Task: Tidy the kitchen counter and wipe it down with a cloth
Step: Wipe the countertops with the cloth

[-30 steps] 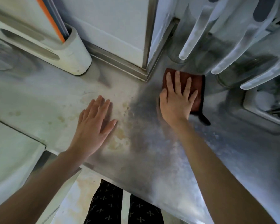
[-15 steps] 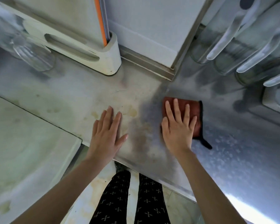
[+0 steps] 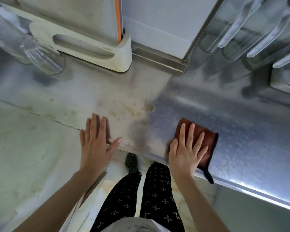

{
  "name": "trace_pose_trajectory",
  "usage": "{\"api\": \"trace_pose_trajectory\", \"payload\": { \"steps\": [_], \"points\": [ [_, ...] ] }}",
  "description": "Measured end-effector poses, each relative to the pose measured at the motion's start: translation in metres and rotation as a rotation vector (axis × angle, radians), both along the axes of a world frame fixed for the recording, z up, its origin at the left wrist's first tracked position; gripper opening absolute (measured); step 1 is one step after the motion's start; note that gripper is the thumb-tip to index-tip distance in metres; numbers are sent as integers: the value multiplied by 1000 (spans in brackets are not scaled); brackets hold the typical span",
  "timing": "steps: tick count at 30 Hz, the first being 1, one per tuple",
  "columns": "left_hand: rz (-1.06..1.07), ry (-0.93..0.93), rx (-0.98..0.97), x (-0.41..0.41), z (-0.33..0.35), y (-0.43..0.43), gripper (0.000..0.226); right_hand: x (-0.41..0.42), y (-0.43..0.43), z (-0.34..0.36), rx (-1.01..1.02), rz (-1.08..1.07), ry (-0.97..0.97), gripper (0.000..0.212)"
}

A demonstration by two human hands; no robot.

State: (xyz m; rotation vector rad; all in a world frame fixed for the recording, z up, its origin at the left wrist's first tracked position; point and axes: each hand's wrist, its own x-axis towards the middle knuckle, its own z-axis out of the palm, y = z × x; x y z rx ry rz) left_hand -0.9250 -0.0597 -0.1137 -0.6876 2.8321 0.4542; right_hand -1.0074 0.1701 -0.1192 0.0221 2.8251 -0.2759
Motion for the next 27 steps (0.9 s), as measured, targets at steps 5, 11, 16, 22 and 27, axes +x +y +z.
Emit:
{"api": "trace_pose_trajectory", "payload": {
  "steps": [5, 11, 16, 22, 27],
  "points": [
    [-40, -42, -82, 11, -9, -12, 80, 31, -66, 2, -12, 331, 2, 56],
    [-59, -56, -86, 14, -13, -16, 79, -8, -51, -5, 14, 221, 23, 55],
    [-110, -14, -105, 17, -14, -24, 71, 8, -104, -2, -36, 102, -1, 54],
    [-145, 22, -111, 18, -13, -41, 56, -13, -73, -5, 37, 467, 20, 53],
    [-38, -21, -125, 17, -14, -50, 59, -43, -86, -3, 8, 60, 13, 55]
  ]
}}
